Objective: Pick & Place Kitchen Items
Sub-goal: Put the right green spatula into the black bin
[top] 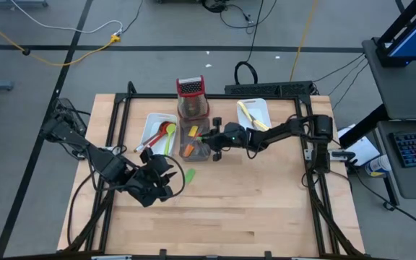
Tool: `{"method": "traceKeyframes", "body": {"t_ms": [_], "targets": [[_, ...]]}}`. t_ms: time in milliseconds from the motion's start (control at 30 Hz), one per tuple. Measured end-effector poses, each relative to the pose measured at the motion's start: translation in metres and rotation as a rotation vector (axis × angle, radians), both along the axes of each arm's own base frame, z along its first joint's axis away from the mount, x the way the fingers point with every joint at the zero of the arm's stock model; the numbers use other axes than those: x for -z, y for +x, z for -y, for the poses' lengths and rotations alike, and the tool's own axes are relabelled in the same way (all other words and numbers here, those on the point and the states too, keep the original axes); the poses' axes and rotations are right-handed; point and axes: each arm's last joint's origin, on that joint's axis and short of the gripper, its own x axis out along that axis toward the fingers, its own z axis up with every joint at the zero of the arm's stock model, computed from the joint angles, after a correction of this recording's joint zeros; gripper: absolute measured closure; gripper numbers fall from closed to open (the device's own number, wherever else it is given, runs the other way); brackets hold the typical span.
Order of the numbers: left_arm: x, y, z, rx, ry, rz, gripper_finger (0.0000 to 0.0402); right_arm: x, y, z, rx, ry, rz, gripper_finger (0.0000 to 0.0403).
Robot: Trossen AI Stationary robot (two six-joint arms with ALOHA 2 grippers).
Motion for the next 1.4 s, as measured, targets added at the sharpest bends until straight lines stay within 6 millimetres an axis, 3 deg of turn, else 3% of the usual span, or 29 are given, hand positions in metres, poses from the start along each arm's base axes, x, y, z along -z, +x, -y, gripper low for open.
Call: {"method": "traceKeyframes", "body": {"t_ms": [400,633,1100,1400], "targets": [[0.000,0.002,-0.005,-0.021,0.004,-0.004,0.0284,-0.003,0.001,0.001,0.014,0.012,0.041,0.0267],[0.000,0.002,-0.005,-0.034,-0.006,0.000,0.0284,-0.002,0.001,0.002,0.028,0.041,0.048,0.0236],[0.000,0.002,-0.005,-0.039,-0.012,0.003,0.0284,-0.004,0.001,0.001,0.045,0.098,0.092,0.0227],[0.001,0.002,-0.011,-0.129,-0.005,0.030,0.0284,-0.017,0.008,-0.022,-0.013,0.153,0.247,0.0233]]}}
